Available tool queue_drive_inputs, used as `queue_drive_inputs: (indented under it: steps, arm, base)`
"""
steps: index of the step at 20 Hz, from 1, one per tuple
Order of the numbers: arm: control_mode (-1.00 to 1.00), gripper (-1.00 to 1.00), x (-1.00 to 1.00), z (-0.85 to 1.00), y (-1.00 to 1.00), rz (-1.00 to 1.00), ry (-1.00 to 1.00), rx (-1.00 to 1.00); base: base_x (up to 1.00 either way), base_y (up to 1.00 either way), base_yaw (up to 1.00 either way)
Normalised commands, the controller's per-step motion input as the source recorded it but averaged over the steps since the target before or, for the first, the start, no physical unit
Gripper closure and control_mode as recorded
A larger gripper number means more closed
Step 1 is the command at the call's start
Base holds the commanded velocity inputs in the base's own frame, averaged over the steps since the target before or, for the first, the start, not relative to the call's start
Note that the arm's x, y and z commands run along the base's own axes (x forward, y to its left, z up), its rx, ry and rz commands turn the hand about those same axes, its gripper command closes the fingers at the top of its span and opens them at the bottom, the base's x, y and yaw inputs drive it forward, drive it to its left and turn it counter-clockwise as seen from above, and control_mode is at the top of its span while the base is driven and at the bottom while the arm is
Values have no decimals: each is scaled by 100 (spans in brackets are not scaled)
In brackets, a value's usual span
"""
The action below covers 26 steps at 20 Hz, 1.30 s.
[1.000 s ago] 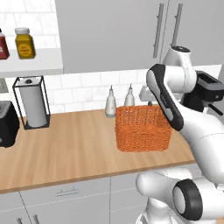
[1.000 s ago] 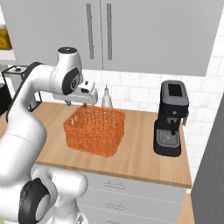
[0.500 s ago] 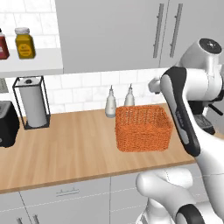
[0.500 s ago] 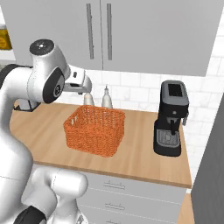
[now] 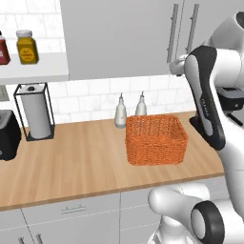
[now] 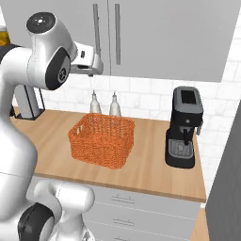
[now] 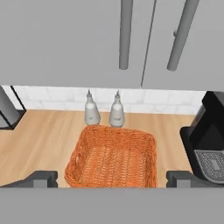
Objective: Open the cabinet, pick up the bread from the cabinet and place it in the basket. Then move the basket to the dining counter.
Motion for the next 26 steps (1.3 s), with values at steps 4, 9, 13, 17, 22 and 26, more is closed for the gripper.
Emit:
queue_drive_inputs:
  steps: [4,9,13,17,22,26]
  arm:
    - [-100,-100,33,33,-1,0,0,0]
    - [-100,-100,31,22,0,-4,-5,-1]
    - [-100,-100,55,0,6,-14,-3,-3]
    - [-100,-100,55,0,0,0,-2,0]
    - [-100,-100,52,0,-6,5,-9,0]
    - [-100,-100,54,0,-12,7,-3,0]
  base:
    - [0,0,0]
    - [0,0,0]
    - [0,0,0]
    - [0,0,0]
    - [0,0,0]
    - [0,0,0]
